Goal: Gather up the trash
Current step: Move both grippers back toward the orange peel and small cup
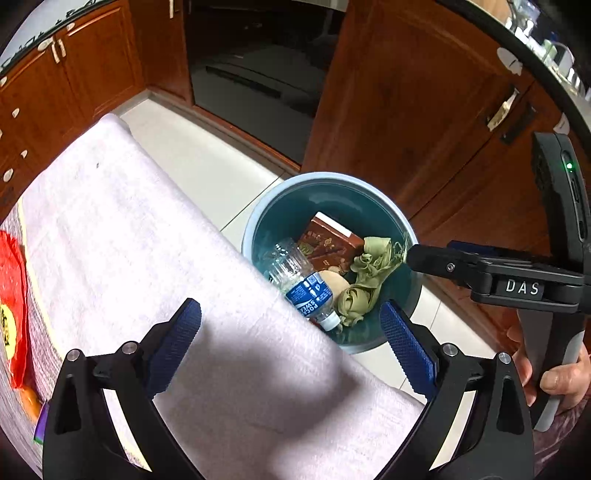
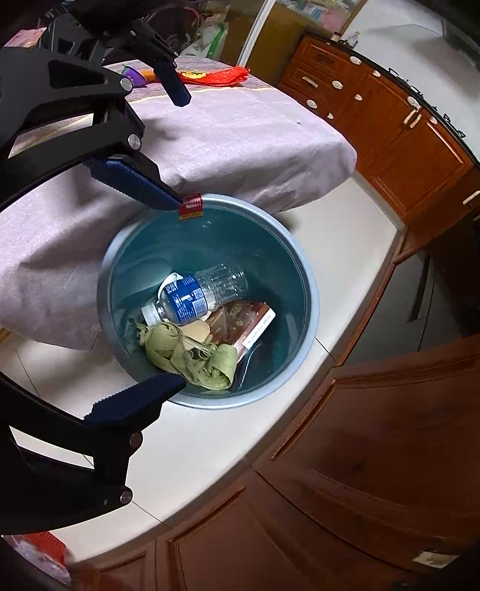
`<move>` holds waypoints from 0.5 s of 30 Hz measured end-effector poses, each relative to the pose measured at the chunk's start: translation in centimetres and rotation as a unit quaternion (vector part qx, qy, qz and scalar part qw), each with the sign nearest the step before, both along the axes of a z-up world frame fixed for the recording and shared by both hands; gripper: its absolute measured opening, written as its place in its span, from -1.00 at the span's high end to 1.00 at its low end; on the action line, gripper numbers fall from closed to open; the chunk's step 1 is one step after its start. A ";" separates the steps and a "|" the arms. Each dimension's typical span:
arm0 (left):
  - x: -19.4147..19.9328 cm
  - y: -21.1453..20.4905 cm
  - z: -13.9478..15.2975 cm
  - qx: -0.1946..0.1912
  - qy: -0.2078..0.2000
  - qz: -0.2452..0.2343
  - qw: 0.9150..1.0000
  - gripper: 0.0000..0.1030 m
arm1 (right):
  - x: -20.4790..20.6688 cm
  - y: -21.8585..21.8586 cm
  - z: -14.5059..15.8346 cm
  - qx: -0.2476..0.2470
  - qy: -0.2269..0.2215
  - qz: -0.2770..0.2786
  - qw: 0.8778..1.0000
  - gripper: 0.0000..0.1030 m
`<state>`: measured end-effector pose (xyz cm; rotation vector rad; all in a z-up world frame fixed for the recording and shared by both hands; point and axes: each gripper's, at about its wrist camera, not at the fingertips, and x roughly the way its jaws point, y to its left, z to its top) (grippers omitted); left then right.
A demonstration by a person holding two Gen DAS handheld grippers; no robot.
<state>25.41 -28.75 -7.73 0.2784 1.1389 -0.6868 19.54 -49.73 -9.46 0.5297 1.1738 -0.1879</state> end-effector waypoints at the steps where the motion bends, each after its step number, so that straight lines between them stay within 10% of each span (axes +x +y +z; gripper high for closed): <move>1: 0.0 0.3 0.1 -0.001 -0.001 0.002 1.000 -0.89 | 0.0 0.4 0.2 -0.002 0.000 0.003 1.000 -0.66; 15: 1.2 10.2 1.6 0.002 -0.021 0.076 0.997 -0.89 | 2.1 7.8 2.4 -0.012 -0.007 0.060 0.998 -0.66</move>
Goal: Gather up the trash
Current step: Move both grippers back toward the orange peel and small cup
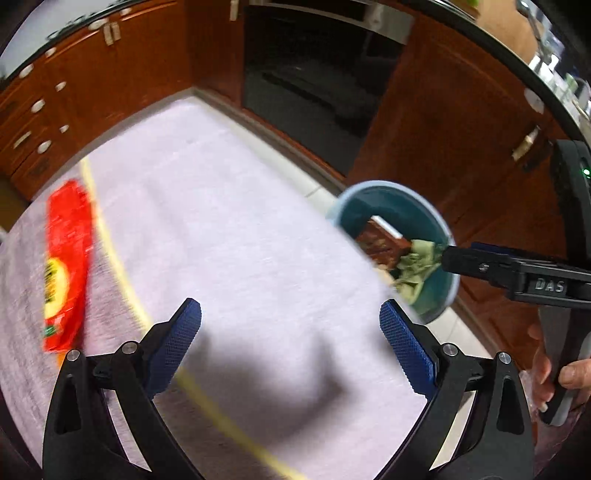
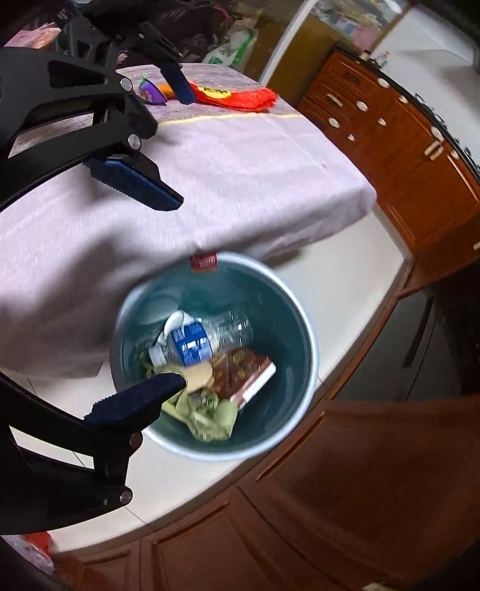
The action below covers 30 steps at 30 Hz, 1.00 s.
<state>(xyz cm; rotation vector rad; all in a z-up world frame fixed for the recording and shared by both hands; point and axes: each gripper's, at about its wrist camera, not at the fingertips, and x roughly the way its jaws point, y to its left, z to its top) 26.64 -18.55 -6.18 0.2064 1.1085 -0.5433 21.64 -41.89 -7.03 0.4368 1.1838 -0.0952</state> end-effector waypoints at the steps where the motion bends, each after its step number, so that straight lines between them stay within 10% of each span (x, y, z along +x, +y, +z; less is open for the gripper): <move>1: 0.2 0.9 0.0 0.000 0.000 0.008 1.000 -0.89 | 0.3 0.7 0.0 0.001 0.000 0.005 1.000 -0.66; 30: -1.4 29.3 -1.8 -0.059 0.017 0.206 0.977 -0.89 | 7.3 30.3 -1.7 0.033 0.042 0.199 0.979 -0.55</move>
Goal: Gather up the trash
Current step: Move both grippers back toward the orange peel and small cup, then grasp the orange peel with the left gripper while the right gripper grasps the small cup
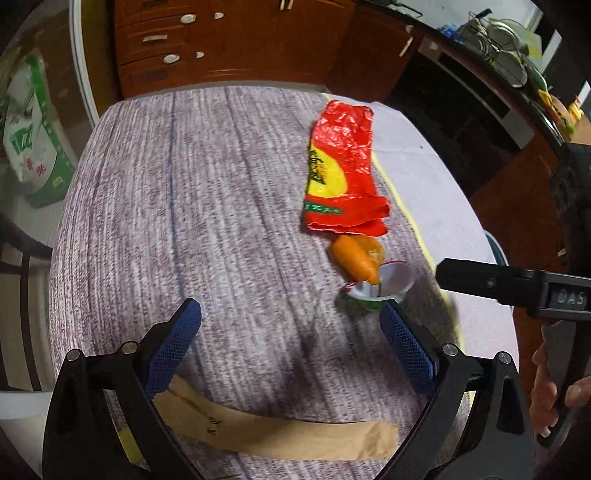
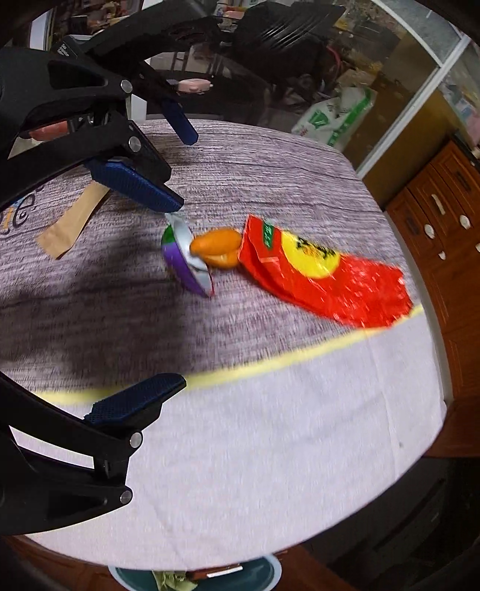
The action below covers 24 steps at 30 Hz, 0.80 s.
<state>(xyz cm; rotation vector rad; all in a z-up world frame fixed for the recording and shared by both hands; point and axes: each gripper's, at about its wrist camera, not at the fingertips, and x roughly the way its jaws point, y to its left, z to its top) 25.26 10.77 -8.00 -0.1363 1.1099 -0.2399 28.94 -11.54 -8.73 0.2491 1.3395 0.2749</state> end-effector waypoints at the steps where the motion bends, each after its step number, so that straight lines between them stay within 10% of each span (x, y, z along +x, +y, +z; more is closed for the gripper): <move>1: -0.1 0.4 -0.1 -0.001 0.000 0.002 1.000 -0.89 | 0.0 0.5 -0.3 -0.002 0.003 0.002 1.000 -0.46; 4: -0.4 1.6 -0.3 -0.008 0.001 0.007 1.000 -0.89 | 0.4 2.0 -1.3 -0.008 0.016 0.008 1.000 -0.13; 11: -0.7 2.5 -0.9 -0.017 0.006 0.013 1.000 -0.89 | 0.3 3.2 -3.0 -0.010 0.037 0.009 0.999 -0.08; 16: -0.5 1.5 -1.2 -0.018 0.007 0.007 1.000 -0.89 | 0.0 3.4 -3.8 -0.025 0.040 0.018 0.999 0.80; 24: 0.3 -1.7 -1.9 -0.002 0.006 -0.022 1.000 -0.89 | -0.7 -0.5 -2.7 -0.071 0.005 0.004 0.997 0.92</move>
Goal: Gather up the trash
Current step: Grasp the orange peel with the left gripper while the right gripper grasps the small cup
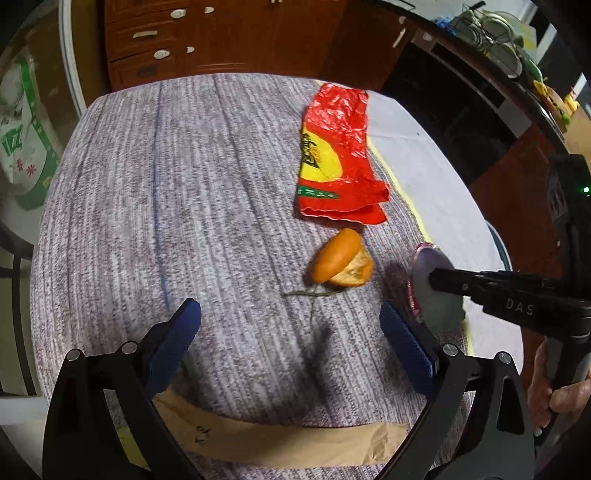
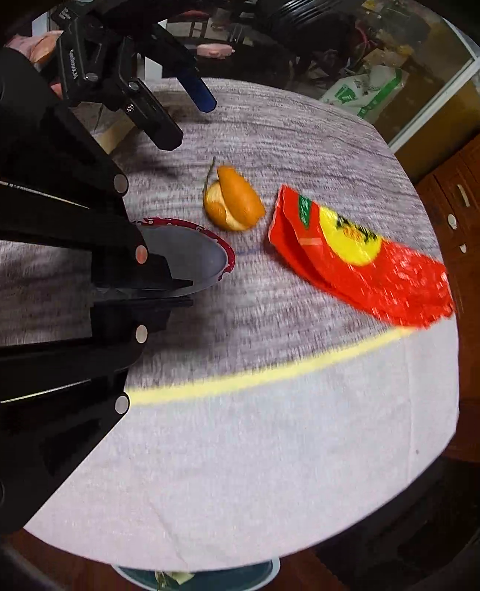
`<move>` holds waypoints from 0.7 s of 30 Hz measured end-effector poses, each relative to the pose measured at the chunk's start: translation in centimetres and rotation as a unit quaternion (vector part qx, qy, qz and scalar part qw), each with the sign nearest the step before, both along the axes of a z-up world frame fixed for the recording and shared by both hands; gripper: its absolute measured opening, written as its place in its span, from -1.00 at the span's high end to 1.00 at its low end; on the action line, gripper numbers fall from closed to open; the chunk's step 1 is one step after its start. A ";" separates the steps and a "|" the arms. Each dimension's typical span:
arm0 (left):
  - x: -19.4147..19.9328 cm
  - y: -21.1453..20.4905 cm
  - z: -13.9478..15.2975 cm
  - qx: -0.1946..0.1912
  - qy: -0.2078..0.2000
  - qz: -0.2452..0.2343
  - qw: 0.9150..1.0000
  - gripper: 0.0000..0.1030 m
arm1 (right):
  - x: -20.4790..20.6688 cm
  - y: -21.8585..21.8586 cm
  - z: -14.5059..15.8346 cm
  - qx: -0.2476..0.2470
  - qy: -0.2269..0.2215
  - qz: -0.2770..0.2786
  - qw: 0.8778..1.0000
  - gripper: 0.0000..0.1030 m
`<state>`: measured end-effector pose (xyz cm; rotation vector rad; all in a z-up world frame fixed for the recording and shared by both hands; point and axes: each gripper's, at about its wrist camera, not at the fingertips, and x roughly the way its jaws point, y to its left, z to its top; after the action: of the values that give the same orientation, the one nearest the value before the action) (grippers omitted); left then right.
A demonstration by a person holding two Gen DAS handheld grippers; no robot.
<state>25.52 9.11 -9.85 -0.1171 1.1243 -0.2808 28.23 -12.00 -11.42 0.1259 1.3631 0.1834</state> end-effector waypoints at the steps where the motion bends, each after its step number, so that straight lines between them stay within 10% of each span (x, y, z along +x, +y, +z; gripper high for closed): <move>1: 0.2 -0.6 -0.1 0.004 -0.003 -0.005 1.000 -0.89 | 0.0 -0.7 0.0 0.001 0.000 -0.004 1.000 0.92; 15: 2.9 -5.4 -2.1 0.064 -0.010 -0.083 0.994 -0.46 | -0.7 -4.7 -0.1 0.028 0.001 -0.017 0.999 0.92; 21: 2.9 -6.1 -2.0 0.076 -0.024 -0.093 0.992 0.31 | -0.7 -5.5 -0.3 0.033 0.000 -0.023 0.999 0.92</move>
<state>28.38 3.01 -11.85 0.1296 1.1061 -0.3597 27.52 -17.47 -11.73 0.2126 1.3535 0.1888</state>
